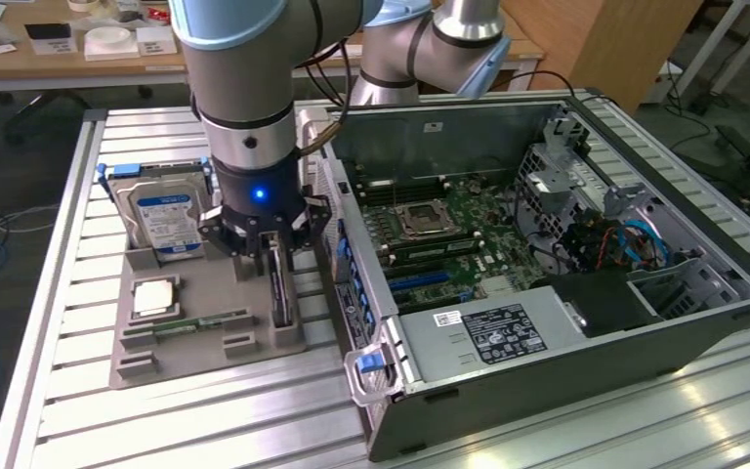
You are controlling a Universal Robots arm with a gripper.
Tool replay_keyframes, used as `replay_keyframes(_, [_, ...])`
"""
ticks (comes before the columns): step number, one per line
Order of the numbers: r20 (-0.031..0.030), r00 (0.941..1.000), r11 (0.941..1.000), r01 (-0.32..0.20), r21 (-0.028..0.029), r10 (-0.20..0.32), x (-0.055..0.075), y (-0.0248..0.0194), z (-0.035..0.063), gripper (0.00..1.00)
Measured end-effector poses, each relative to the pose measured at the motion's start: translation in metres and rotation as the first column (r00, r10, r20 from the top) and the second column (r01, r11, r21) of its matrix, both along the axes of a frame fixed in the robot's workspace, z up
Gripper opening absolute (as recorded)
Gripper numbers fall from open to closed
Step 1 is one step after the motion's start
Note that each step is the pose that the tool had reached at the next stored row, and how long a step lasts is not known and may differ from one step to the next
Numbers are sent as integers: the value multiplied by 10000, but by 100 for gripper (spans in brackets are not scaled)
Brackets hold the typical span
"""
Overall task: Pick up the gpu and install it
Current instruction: 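Pick up the gpu and move the gpu toward the slot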
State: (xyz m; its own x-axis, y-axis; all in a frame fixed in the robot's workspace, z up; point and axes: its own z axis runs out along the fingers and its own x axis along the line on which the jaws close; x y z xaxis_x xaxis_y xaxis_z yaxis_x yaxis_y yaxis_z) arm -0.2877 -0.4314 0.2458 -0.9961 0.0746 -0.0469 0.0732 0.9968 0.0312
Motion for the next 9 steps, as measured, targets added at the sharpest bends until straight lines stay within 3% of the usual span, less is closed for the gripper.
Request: replay_keyframes(9, [5, 10000, 10000, 1, 3, -1, -1, 4, -40, 42])
